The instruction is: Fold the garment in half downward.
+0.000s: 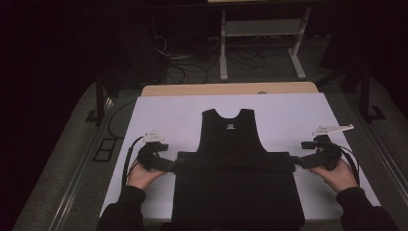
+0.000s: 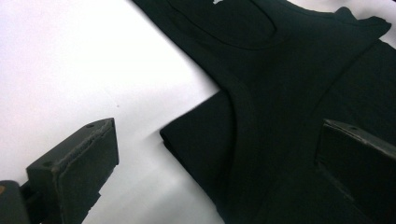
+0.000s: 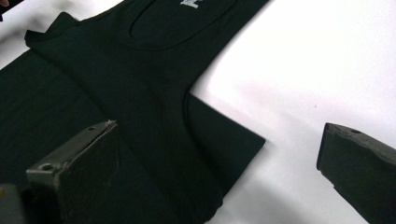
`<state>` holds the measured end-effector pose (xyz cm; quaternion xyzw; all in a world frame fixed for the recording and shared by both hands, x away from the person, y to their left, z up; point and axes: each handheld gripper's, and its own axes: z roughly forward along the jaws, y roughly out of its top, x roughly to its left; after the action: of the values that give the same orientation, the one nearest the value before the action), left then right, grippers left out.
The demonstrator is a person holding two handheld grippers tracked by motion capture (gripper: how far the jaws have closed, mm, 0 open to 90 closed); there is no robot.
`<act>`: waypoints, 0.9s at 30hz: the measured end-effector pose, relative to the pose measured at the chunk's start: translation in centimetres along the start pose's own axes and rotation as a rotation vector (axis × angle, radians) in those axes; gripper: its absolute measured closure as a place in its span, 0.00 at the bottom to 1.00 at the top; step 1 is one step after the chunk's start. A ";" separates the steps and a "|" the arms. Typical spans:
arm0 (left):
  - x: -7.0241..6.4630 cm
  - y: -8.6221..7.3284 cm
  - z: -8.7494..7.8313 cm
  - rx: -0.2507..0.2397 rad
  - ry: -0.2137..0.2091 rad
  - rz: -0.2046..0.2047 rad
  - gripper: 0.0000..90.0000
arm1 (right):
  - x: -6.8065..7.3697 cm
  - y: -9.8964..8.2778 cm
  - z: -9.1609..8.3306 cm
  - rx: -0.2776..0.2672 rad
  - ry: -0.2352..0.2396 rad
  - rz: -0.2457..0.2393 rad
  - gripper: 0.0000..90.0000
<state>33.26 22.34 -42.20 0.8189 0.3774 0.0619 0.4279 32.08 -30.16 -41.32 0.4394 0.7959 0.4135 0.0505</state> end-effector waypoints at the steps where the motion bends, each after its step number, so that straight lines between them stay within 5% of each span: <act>1: 0.0 0.1 0.0 -0.004 0.003 0.001 0.00 | 0.0 0.1 0.0 0.000 -0.006 -0.001 0.00; 16: -0.1 1.7 0.0 -0.017 0.015 0.020 0.00 | -0.3 2.2 0.2 -0.033 -0.019 -0.013 0.00; 27: 0.3 4.3 0.7 -0.011 0.005 0.038 0.00 | -0.8 3.6 0.5 -0.037 -0.025 -0.027 0.00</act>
<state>36.22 20.57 -39.47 0.8235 0.3624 0.0742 0.4301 35.16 -29.50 -39.32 0.4329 0.7932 0.4218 0.0743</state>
